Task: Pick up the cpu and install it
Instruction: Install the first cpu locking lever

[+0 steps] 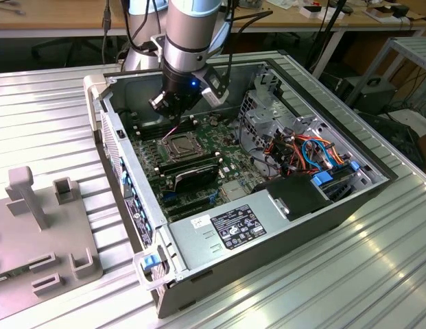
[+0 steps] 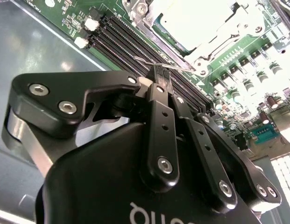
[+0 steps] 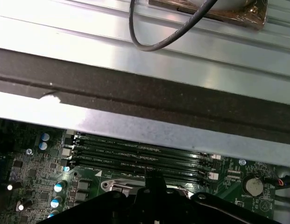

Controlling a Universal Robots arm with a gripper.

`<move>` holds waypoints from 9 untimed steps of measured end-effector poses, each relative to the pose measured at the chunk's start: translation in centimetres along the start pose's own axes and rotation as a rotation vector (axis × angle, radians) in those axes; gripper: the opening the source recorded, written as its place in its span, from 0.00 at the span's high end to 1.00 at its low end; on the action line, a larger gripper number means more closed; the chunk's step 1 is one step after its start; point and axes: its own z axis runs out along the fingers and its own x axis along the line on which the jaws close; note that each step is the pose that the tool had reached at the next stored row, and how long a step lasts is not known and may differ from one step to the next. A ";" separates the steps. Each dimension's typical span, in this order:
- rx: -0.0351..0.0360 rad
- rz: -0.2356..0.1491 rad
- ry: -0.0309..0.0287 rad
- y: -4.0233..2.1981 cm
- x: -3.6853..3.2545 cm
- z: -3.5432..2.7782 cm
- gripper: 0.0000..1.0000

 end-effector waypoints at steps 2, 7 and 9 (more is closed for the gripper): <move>0.0001 0.000 0.0003 -0.06 -0.14 0.19 0.89; 0.0015 0.000 0.0011 -0.29 -0.97 0.82 0.89; 0.0024 0.000 0.0013 -0.35 -1.09 1.09 0.89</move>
